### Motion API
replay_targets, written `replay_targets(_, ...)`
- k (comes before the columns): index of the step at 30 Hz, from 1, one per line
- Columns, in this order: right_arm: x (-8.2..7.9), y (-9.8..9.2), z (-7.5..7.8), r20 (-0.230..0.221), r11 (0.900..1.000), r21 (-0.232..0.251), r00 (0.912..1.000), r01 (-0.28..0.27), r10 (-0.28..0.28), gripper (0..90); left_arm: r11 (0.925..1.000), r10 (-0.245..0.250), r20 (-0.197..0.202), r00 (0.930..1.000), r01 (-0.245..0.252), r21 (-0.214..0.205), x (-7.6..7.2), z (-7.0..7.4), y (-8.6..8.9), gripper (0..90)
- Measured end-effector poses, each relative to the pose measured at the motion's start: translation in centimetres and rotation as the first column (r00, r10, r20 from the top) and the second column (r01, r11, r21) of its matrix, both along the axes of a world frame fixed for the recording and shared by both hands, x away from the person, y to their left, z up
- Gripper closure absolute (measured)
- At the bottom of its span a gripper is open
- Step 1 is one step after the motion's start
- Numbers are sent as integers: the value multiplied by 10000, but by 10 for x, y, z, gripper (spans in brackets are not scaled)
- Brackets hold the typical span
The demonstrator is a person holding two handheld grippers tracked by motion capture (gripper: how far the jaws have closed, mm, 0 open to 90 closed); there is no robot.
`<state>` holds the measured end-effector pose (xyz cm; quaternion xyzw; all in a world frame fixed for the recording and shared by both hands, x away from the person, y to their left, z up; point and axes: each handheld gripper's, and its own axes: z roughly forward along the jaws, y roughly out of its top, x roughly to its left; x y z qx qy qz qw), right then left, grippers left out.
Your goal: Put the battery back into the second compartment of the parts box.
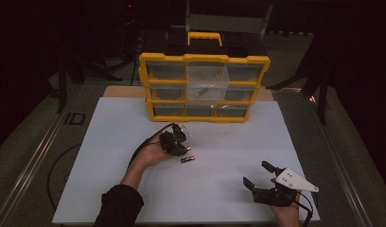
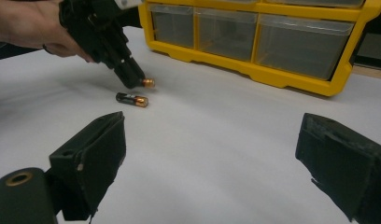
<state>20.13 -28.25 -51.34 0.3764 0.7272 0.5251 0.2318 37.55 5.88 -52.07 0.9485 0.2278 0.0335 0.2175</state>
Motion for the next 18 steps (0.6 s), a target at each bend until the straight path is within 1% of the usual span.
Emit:
replay_targets(1,0,0,0,0,10000,0,10000,0,0,82,9999,30,26,10000,-30,-125,0,3,2,779)
replay_targets(2,0,0,0,-1,10000,3,10000,-10,10,82,9992,116,57,9999,-113,-394,0,10,6,779)
replay_targets(3,0,0,0,-1,10000,3,10000,-10,10,82,9992,116,57,9999,-113,-394,0,10,6,779)
replay_targets(5,0,1,0,-1,10000,3,10000,-11,11,82,9979,171,144,9997,-162,-633,0,17,10,779)
replay_targets(6,1,1,-1,33,10000,-33,10000,-30,30,82,9961,240,262,9994,-217,-853,0,26,14,779)
replay_targets(7,1,1,-1,33,10000,-33,10000,-30,30,82,9961,240,262,9994,-217,-853,0,26,14,779)
replay_targets(8,1,1,-1,32,10000,-37,10000,-37,37,82,9946,273,341,9990,-238,-1007,0,30,16,779)
replay_targets(9,0,1,-1,27,10000,-43,10000,-29,29,82,9922,306,443,9985,-250,-1222,0,39,19,779)
replay_targets(10,0,1,-1,27,10000,-43,10000,-29,29,82,9922,306,443,9985,-250,-1222,0,39,19,779)
replay_targets(11,0,1,-1,20,10000,-14,10000,-16,16,82,9910,338,499,9982,-270,-1312,-1,43,21,779)
replay_targets(12,0,1,-1,21,10000,-19,10000,-22,22,82,9899,346,620,9975,-257,-1393,0,52,23,779)
replay_targets(13,0,1,-1,21,10000,-19,10000,-22,22,82,9899,346,620,9975,-257,-1393,0,52,23,779)
replay_targets(14,0,1,-1,13,10000,-14,10000,-23,23,82,9890,358,642,9973,-261,-1453,-1,56,25,779)
replay_targets(15,0,1,-1,23,10000,-15,10000,-22,22,82,9866,334,680,9971,-220,-1619,-1,64,27,779)
replay_targets(16,0,1,-1,23,10000,-15,10000,-22,22,82,9866,334,680,9971,-220,-1619,-1,64,27,779)
replay_targets(18,0,0,0,7,10000,-3,10000,3,-3,82,9839,348,721,9968,-215,-1773,-1,72,30,779)
